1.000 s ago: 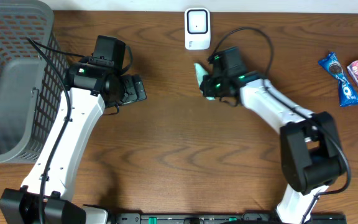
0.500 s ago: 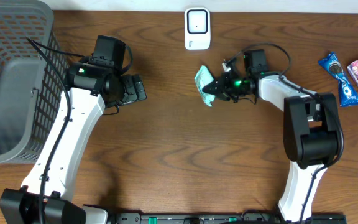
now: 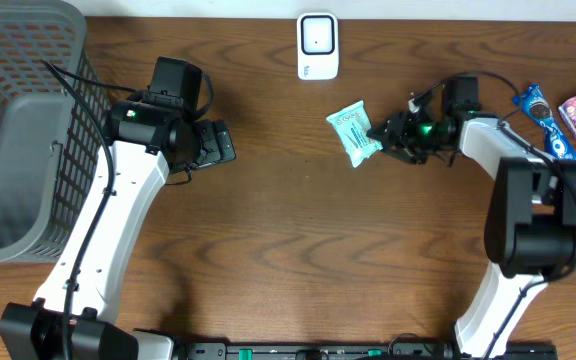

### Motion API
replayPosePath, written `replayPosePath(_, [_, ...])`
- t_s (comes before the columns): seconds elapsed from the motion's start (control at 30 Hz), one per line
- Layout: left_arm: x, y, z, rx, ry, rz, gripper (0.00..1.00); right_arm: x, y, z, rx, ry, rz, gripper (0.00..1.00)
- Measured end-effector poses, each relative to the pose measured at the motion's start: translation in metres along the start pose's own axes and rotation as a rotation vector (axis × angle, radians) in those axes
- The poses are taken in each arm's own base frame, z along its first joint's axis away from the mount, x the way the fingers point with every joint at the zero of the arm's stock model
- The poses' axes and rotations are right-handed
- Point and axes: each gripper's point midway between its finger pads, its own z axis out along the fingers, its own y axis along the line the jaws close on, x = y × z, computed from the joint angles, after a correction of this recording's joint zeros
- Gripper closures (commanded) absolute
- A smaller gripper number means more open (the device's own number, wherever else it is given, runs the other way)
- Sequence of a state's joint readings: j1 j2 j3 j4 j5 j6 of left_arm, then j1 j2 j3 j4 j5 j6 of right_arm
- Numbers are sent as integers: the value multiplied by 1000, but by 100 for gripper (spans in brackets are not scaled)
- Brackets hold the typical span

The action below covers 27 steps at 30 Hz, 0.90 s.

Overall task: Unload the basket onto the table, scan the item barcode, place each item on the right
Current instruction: 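Lift the mint-green bag with the right gripper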

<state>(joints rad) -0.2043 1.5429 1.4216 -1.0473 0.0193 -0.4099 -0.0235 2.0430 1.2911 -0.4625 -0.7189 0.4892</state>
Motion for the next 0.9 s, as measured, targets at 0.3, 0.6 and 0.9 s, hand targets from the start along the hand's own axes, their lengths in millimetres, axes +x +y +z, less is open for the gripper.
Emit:
replayPosePath(0.3, [0,0,0,0,0,0,2,-22,39,-35,97,-189,-370,11])
replayPosePath(0.6, [0,0,0,0,0,0,2,-22,26,9,124,-146,-514,16])
replayPosePath(0.9, [0,0,0,0,0,0,2,-18,13,33,128,-110,-535,27])
